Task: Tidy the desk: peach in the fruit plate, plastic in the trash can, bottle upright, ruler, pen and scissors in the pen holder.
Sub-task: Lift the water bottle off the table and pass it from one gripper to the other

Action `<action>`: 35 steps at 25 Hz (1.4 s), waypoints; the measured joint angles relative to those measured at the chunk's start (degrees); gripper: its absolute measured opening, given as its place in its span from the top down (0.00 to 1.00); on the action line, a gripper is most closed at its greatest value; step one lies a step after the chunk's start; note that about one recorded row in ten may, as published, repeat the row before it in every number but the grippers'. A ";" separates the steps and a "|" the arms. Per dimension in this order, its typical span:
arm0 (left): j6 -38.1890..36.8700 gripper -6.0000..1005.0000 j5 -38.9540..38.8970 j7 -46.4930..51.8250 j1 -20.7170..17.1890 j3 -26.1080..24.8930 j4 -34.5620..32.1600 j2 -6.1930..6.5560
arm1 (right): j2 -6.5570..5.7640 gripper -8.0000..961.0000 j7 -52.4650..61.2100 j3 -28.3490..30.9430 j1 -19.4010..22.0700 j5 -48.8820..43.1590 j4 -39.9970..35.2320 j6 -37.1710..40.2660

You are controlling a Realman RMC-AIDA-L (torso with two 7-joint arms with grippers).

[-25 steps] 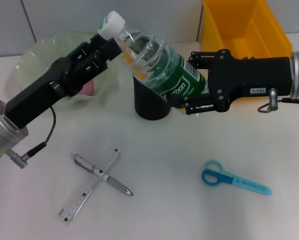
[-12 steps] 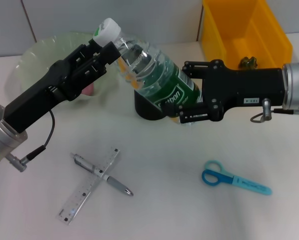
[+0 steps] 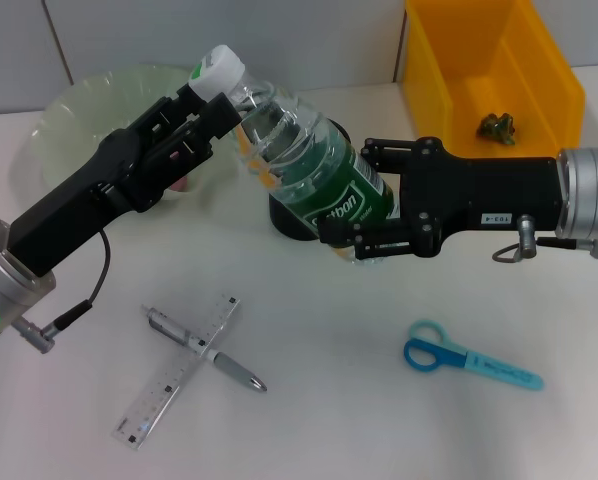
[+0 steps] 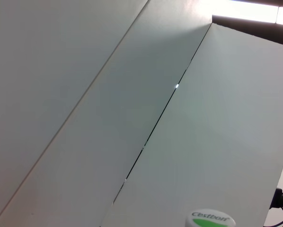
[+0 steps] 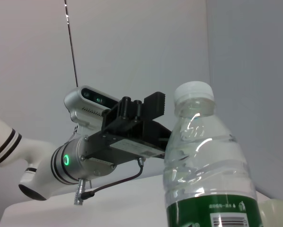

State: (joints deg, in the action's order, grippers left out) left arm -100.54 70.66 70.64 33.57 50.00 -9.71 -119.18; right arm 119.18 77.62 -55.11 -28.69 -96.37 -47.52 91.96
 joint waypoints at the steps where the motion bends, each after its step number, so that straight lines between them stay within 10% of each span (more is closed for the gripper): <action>1: 0.00 0.20 0.00 0.00 0.00 0.00 0.00 0.00 | 0.00 0.20 0.00 0.00 0.00 0.00 0.00 0.00; 35: -1.06 0.20 -0.80 -2.27 0.38 -0.17 1.55 0.01 | 0.08 0.20 -1.77 -0.87 -2.61 0.69 5.51 -0.38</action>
State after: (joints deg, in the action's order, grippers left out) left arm -101.60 69.86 68.37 33.95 49.84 -8.17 -119.18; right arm 119.26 75.85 -55.98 -31.30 -95.68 -42.00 91.57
